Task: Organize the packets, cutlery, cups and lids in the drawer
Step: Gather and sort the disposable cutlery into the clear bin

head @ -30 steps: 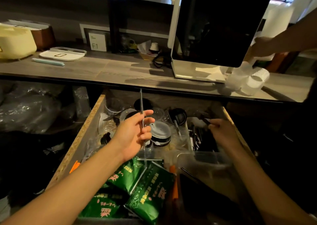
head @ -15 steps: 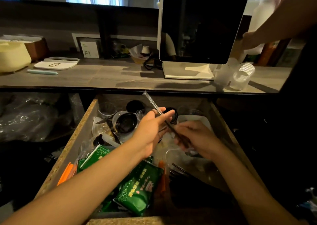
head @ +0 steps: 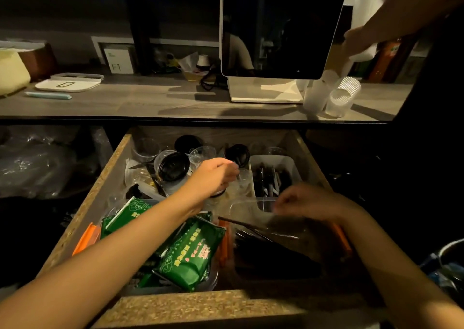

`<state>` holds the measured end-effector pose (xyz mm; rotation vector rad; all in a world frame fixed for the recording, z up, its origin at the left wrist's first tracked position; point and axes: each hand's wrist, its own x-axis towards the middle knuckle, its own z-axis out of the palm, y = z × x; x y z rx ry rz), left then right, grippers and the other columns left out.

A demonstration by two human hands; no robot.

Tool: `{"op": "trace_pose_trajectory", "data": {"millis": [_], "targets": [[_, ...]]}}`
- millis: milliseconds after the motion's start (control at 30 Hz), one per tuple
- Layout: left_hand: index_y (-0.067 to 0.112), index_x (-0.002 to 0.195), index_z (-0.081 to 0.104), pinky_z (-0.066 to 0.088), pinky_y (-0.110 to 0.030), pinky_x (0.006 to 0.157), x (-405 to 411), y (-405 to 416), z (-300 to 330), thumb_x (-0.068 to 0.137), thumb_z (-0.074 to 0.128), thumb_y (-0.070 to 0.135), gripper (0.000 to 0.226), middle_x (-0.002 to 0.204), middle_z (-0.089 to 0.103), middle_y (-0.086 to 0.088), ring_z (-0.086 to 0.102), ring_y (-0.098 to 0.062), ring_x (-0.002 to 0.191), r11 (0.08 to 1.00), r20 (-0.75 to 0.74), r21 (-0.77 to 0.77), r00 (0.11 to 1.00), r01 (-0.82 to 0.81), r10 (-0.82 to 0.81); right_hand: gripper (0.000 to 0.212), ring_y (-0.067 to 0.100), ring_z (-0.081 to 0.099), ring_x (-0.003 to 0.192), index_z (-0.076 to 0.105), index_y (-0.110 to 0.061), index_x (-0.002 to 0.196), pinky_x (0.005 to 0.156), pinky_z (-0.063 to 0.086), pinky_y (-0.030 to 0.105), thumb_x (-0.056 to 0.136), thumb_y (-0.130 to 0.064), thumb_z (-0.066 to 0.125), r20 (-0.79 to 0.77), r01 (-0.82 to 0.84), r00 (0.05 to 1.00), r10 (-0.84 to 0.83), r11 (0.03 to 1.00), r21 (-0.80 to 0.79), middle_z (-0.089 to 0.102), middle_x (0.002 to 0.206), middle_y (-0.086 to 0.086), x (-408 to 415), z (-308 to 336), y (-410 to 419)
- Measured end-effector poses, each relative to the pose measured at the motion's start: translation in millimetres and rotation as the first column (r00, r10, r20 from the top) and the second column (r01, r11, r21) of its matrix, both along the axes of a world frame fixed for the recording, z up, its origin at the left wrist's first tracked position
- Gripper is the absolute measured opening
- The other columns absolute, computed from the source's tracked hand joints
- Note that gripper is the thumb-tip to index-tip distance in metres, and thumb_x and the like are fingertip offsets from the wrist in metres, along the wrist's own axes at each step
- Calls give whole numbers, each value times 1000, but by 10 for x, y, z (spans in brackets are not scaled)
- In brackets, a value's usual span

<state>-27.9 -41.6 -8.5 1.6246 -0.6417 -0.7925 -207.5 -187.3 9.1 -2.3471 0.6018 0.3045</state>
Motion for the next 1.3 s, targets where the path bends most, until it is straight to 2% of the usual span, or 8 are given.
{"op": "trace_pose_trajectory", "data": {"millis": [267,400,500,633,800,1033,1167,1300], "targets": [[13,91,66,50,-43,97,351,-51,57,106,42,28,32,97,71,-9,67,-26,99,981,-165,-90,973,-174,158,12,16,68,79,71,-12,94,78,59,31,94,-18,61,355,314,828,-434,883,349,71,85,5,1071,-196,21],[14,94,65,50,-40,93,694,-13,18,106,42,28,30,101,69,-9,66,-26,100,972,-143,-56,965,-230,220,23,22,67,88,73,-5,103,78,53,31,90,-23,67,362,449,816,-451,888,93,71,92,9,1624,-501,-279],[13,96,64,51,-36,86,920,-4,-45,107,41,29,30,103,68,-10,65,-25,99,972,-152,-2,961,-235,232,24,29,64,83,65,-6,75,67,42,28,91,-24,66,253,428,884,-394,898,-98,63,73,12,1831,-654,-471],[13,98,65,52,-32,76,1120,61,-102,107,41,29,30,105,69,-9,66,-24,99,968,-148,18,957,-249,249,27,33,64,97,64,-4,109,70,45,32,89,-22,64,73,326,945,-319,894,-308,67,107,15,2034,-854,-509],[11,103,66,56,-38,81,1275,206,-131,107,43,30,29,107,71,-11,68,-26,101,961,-173,-3,946,-277,273,20,34,64,101,61,-6,110,73,48,35,93,-15,56,100,417,904,-415,807,-418,65,111,14,2085,-982,-529],[12,104,66,55,-41,90,1381,408,-1,107,42,30,30,115,70,-17,69,-30,106,957,-195,-104,950,-269,246,26,16,64,52,71,-2,73,53,51,28,90,-21,64,613,580,620,-490,812,62,65,59,8,2030,-814,-427],[11,121,61,47,-38,107,1442,517,83,107,38,37,38,125,67,-11,65,-23,116,979,-147,-117,978,-166,148,47,4,39,33,58,-12,45,43,31,20,92,-16,61,613,370,678,-406,909,192,48,38,-3,2050,-374,169],[11,140,49,41,-35,111,1456,584,56,104,35,50,55,136,59,-7,58,-19,126,996,-192,-61,980,-67,54,35,10,35,33,64,-6,62,36,25,18,96,-13,57,564,117,707,-427,857,501,52,47,6,2175,-97,818]]}}
